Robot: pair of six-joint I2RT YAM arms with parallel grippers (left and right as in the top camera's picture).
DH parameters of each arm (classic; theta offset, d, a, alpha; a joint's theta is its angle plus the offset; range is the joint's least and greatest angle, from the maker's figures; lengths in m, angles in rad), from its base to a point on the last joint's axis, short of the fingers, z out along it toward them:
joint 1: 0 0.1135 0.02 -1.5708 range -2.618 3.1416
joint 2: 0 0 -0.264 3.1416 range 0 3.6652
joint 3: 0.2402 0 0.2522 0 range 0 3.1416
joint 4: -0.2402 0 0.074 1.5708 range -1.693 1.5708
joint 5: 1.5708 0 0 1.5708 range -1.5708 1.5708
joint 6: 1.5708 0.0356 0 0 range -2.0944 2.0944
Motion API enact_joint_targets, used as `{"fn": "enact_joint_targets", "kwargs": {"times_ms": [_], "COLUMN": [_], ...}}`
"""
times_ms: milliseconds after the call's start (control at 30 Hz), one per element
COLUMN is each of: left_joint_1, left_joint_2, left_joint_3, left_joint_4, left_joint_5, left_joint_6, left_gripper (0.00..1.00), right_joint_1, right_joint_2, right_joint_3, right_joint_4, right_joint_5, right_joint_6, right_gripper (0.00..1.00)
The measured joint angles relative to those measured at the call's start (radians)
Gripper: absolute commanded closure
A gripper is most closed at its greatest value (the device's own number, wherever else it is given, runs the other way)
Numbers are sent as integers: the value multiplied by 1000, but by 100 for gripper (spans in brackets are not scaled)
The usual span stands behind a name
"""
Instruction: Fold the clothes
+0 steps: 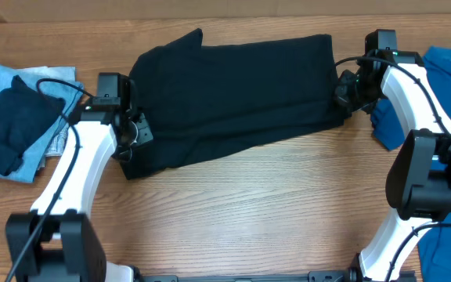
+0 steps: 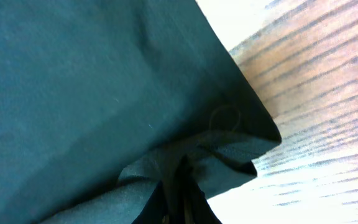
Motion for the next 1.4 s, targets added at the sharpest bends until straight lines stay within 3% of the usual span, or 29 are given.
{"fn": "enact_joint_targets", "kwargs": {"times_ms": [167, 500, 533, 600, 633, 667, 700, 733, 833, 900, 1033, 1100, 1133, 1167, 1200, 1233, 1400], "left_joint_1": [0, 0, 0, 0, 0, 0, 0, 0, 0, 0, -15, -56, -77, -92, -105, -117, -176], "left_joint_2": [98, 103, 103, 103, 103, 103, 103, 103, 104, 104, 86, 72, 72, 72, 72, 72, 72], "left_joint_3": [0, 0, 0, 0, 0, 0, 0, 0, 14, 85, 284, 308, 308, 307, 306, 297, 162], "left_joint_4": [36, 118, 127, 132, 132, 132, 132, 134, 156, 109, -61, -144, -178, -199, -214, -222, -208], "left_joint_5": [-8, -68, -71, -77, -81, -85, -88, -90, -93, -86, -5, 26, 37, 43, 49, 52, 61], "left_joint_6": [-1, -3, -3, -5, -7, -10, -8, -8, 7, 29, 71, 79, 81, 84, 82, 85, 93], "left_gripper": [96, 92, 88, 62, 29, 7, 1, 0, 0, 2, 15, 42, 64, 83, 94, 96, 96], "right_joint_1": [0, 5, 7, 8, 7, 7, 7, 7, 7, 7, 7, 7, 7, 7, 7, 7, 7], "right_joint_2": [0, 18, 18, 18, 18, 18, 18, 18, 18, 18, 18, 18, 18, 18, 18, 18, 17], "right_joint_3": [0, 0, 0, 0, 0, 0, 0, 0, 0, 0, 3, 3, 3, 3, 3, 3, -23], "right_joint_4": [55, 73, 90, 99, 99, 100, 103, 111, 180, 219, 166, 85, 50, 20, -7, -37, -46], "right_joint_5": [-1, -5, -6, -8, -7, -4, -2, 0, -7, -42, -118, -123, -104, -74, -43, -8, 10], "right_joint_6": [2, 1, 1, 3, 6, 5, 3, 1, -51, -113, -184, -197, -202, -206, -209, -211, -209], "right_gripper": [96, 95, 93, 79, 61, 48, 35, 29, 22, 22, 34, 39, 48, 72, 89, 96, 96]}}
